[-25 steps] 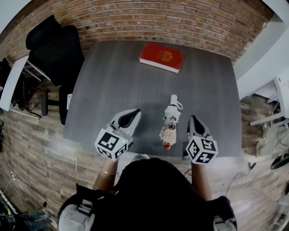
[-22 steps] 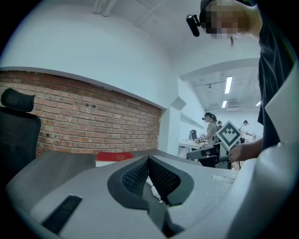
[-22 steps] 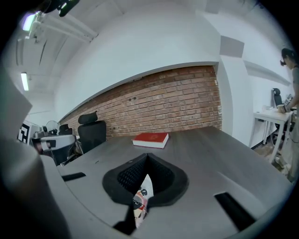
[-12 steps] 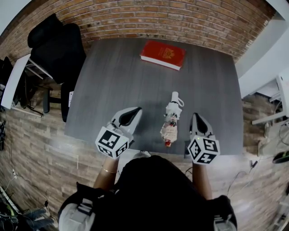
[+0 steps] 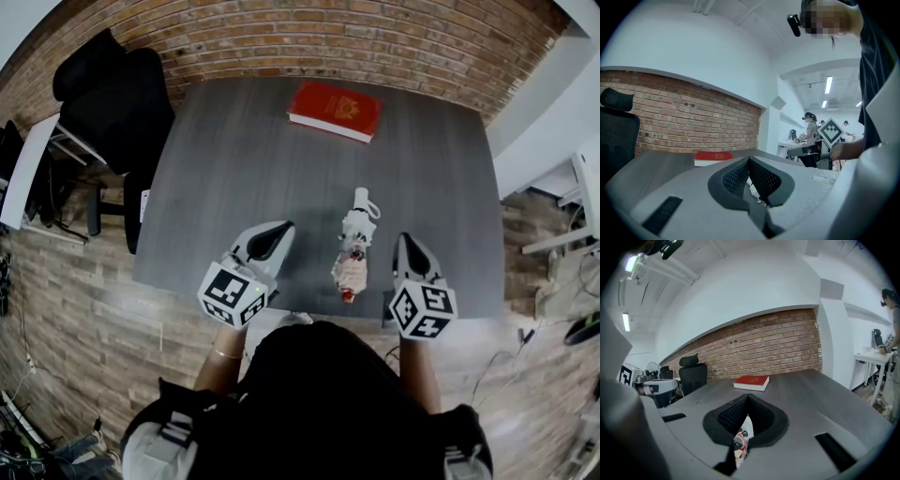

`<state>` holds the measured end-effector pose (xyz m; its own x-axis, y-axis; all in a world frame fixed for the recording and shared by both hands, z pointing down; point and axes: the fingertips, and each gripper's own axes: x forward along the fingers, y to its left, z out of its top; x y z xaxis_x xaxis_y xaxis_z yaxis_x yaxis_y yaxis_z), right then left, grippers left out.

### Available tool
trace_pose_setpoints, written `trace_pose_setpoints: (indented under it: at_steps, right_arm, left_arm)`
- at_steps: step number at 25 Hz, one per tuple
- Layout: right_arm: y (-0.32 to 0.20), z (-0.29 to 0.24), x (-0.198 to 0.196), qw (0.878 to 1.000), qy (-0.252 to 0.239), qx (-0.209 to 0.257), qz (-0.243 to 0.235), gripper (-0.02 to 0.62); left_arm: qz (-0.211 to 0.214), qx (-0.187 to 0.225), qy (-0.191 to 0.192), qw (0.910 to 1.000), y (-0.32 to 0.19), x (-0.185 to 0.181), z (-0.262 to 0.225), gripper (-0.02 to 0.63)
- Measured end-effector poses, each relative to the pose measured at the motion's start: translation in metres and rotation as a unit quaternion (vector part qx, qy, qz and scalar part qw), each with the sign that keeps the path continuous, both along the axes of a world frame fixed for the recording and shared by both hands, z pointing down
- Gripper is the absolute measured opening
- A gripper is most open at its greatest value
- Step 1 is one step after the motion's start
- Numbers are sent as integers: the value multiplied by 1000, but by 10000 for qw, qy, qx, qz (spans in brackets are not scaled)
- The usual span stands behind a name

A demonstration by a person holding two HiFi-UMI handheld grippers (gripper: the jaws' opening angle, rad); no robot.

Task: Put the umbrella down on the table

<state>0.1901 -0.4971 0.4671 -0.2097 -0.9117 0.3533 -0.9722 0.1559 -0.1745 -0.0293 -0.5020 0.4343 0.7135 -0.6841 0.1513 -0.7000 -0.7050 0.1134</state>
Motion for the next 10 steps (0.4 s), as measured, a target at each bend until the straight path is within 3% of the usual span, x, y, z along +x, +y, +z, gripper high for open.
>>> trace_pose_setpoints:
  at_steps: [10]
  right_arm:
    - [0, 5, -4, 10000, -14, -62, 24, -3]
  left_arm:
    - [23, -8, -12, 10000, -1, -4, 2, -3]
